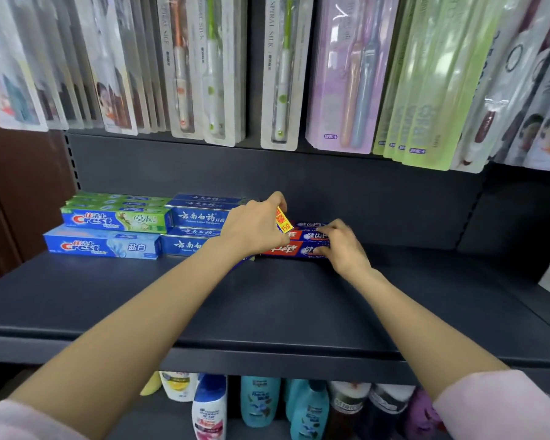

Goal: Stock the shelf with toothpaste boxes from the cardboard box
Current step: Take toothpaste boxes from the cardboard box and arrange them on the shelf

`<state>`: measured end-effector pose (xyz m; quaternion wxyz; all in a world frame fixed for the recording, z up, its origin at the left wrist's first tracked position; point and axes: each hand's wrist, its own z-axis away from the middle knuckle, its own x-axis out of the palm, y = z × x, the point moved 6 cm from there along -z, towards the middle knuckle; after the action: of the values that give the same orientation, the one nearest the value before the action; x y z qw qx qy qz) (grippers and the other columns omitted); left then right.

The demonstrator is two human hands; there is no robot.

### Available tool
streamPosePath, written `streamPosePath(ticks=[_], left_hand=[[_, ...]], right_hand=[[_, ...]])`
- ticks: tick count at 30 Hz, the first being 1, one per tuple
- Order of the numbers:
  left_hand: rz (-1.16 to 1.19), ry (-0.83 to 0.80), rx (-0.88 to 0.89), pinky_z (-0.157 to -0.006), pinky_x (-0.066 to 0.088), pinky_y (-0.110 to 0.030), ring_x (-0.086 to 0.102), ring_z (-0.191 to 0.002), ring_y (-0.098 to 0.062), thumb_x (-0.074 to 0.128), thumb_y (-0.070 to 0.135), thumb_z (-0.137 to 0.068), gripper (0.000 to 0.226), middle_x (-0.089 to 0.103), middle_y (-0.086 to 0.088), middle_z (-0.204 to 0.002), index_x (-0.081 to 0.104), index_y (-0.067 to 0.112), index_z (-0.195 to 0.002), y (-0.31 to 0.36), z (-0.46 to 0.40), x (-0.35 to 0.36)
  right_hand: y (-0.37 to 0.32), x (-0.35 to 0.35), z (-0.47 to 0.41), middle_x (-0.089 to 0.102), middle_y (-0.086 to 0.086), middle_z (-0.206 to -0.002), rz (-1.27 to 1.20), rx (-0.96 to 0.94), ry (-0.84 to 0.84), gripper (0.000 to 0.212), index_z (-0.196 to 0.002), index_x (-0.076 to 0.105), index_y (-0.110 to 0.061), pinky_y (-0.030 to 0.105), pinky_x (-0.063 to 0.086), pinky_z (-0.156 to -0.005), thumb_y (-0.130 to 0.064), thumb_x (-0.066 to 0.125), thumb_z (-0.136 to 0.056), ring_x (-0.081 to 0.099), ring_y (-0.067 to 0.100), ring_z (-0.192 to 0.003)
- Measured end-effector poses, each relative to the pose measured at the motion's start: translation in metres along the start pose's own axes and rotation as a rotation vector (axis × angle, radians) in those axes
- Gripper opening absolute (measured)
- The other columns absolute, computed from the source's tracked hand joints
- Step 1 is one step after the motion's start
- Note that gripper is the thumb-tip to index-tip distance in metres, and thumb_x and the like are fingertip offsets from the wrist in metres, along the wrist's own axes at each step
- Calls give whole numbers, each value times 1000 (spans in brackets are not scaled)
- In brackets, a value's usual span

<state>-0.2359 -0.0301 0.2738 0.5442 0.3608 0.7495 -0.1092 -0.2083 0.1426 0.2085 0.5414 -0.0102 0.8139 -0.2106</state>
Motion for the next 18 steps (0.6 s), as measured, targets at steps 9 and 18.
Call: streamPosePath(ticks=[9, 18], left_hand=[[-68, 20, 90, -64, 35, -31, 57, -82, -25, 66, 35, -73, 59, 65, -5, -100, 36, 23, -123, 10, 6, 0], [-154, 73, 160, -66, 40, -31, 61, -79, -28, 67, 48, -70, 96, 58, -2, -81, 15, 15, -144, 30, 13, -3]], right_hand=[[-23, -5, 11, 51, 5, -132, -340, -11, -67, 44, -135, 52, -16, 29, 42, -98, -35, 52, -94, 50, 18, -121], [-49, -33, 49, 70, 11, -92, -1052, -38, -151, 18, -105, 65, -7, 30, 57, -77, -16, 60, -91, 68, 19, -76]])
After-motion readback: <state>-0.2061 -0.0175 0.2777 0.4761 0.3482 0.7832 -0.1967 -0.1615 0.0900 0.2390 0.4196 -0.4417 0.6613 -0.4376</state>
